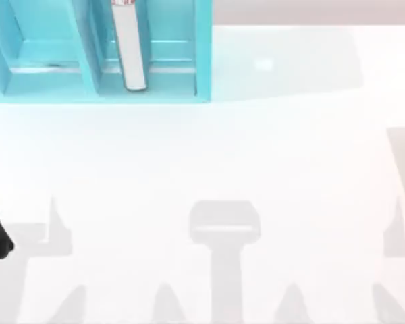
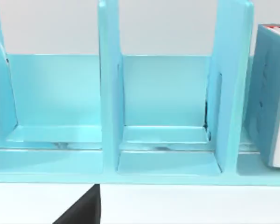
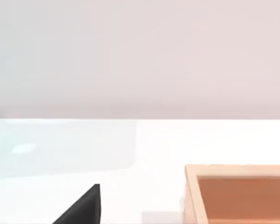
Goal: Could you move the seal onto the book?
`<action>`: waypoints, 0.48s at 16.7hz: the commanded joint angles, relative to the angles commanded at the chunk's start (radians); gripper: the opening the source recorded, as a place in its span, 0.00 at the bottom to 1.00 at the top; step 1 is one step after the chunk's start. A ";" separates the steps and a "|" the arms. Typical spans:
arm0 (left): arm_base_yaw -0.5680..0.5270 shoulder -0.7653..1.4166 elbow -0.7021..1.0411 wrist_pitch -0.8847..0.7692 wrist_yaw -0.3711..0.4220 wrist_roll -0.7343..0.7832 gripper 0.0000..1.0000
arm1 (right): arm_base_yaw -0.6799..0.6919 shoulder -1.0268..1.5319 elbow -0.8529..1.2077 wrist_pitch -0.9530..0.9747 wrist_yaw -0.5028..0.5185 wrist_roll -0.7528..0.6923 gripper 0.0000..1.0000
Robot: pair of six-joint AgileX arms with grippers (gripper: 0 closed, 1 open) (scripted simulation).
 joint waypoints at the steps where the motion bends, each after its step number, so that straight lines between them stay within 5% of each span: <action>1: 0.000 0.000 0.000 0.000 0.000 0.000 1.00 | 0.000 0.000 0.000 0.000 0.000 0.000 1.00; 8: -0.069 0.215 0.137 0.212 -0.062 0.000 1.00 | 0.000 0.000 0.000 0.000 0.000 0.000 1.00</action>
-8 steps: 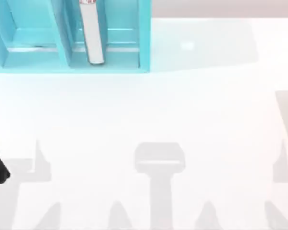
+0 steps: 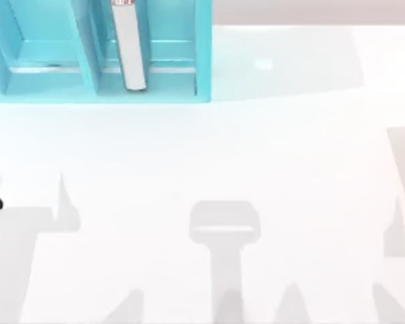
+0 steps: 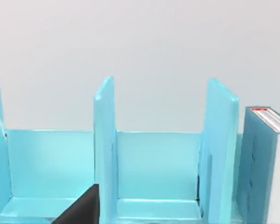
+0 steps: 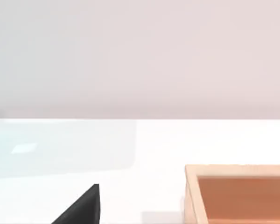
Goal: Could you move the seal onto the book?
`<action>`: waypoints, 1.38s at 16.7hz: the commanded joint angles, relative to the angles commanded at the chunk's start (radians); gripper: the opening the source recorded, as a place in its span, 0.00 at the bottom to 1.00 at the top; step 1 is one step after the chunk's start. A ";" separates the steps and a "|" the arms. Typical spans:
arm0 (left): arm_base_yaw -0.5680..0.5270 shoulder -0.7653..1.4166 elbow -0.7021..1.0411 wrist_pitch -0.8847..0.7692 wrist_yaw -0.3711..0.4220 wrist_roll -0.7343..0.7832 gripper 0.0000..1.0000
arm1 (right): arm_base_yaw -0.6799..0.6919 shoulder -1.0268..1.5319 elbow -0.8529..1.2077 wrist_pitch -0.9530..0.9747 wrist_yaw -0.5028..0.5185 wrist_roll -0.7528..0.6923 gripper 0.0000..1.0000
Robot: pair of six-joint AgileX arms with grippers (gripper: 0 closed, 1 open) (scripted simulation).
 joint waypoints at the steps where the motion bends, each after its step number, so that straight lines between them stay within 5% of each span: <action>1: -0.018 0.073 0.035 0.062 -0.019 -0.001 1.00 | 0.000 0.000 0.000 0.000 0.000 0.000 1.00; 14: -0.290 1.540 0.514 0.818 -0.256 -0.017 1.00 | 0.000 0.000 0.000 0.000 0.000 0.000 1.00; 23: -0.381 1.916 0.674 1.002 -0.315 -0.023 1.00 | 0.000 0.000 0.000 0.000 0.000 0.000 1.00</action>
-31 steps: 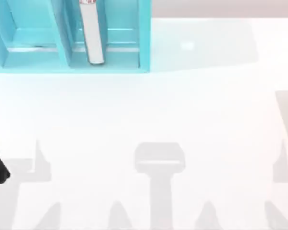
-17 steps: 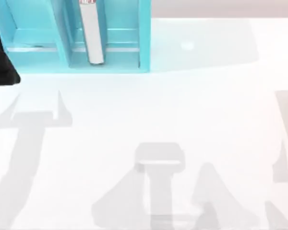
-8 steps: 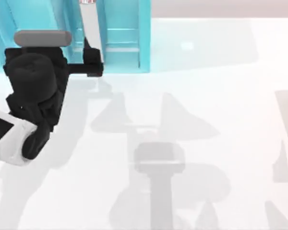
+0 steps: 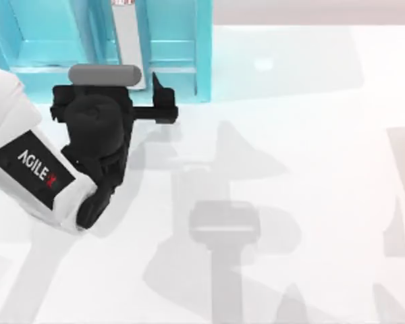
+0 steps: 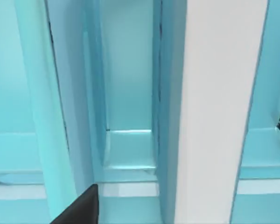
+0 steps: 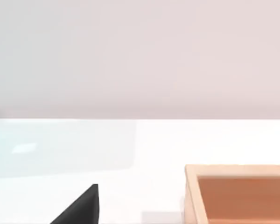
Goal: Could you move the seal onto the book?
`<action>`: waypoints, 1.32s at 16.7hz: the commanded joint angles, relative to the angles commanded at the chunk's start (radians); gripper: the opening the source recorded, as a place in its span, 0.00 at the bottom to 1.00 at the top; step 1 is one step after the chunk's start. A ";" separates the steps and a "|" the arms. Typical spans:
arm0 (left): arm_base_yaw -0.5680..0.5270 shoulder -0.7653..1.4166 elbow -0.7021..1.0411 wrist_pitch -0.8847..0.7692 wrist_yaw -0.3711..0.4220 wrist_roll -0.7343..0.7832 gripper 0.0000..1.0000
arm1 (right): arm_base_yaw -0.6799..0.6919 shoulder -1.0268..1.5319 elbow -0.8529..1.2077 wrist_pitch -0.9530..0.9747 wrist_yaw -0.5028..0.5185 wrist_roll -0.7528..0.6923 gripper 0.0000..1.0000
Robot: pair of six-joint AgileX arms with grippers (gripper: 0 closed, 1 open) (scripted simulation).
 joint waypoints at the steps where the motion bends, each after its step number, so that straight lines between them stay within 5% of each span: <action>1: 0.000 0.000 0.000 0.000 0.000 0.000 1.00 | 0.000 0.000 0.000 0.000 0.000 0.000 1.00; 6: 0.007 0.007 0.011 -0.008 0.005 0.000 1.00 | 0.000 0.000 0.000 0.000 0.000 0.000 1.00; 16: 0.076 0.224 0.418 -0.191 0.078 0.007 1.00 | 0.000 0.000 0.000 0.000 0.000 0.000 1.00; 22: 0.083 0.242 0.452 -0.209 0.086 0.007 1.00 | 0.000 0.000 0.000 0.000 0.000 0.000 1.00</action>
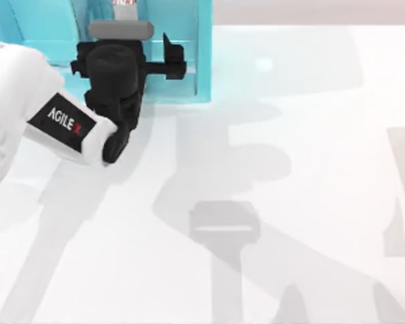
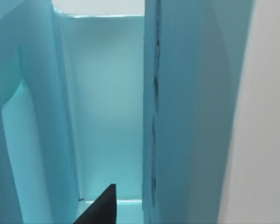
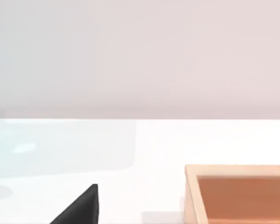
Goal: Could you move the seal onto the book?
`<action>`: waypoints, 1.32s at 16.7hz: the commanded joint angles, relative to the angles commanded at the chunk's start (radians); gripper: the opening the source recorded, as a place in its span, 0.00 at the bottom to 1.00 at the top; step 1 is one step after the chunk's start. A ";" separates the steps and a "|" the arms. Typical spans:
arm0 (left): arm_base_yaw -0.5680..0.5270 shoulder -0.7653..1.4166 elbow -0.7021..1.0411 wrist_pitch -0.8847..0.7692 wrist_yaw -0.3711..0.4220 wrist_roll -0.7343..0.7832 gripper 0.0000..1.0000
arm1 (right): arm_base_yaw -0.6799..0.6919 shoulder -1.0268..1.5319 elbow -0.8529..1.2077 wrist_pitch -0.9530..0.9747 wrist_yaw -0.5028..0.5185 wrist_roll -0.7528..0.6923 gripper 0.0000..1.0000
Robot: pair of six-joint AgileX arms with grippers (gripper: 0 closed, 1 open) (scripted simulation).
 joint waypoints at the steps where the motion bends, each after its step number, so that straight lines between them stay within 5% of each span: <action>1: 0.000 0.000 0.000 0.000 0.000 0.000 0.92 | 0.000 0.000 0.000 0.000 0.000 0.000 1.00; 13: 0.000 0.000 0.000 0.000 0.000 0.000 0.02 | 0.000 0.000 0.000 0.000 0.000 0.000 1.00; 22: -0.005 -0.002 0.000 0.000 0.000 0.001 0.00 | 0.000 0.000 0.000 0.000 0.000 0.000 1.00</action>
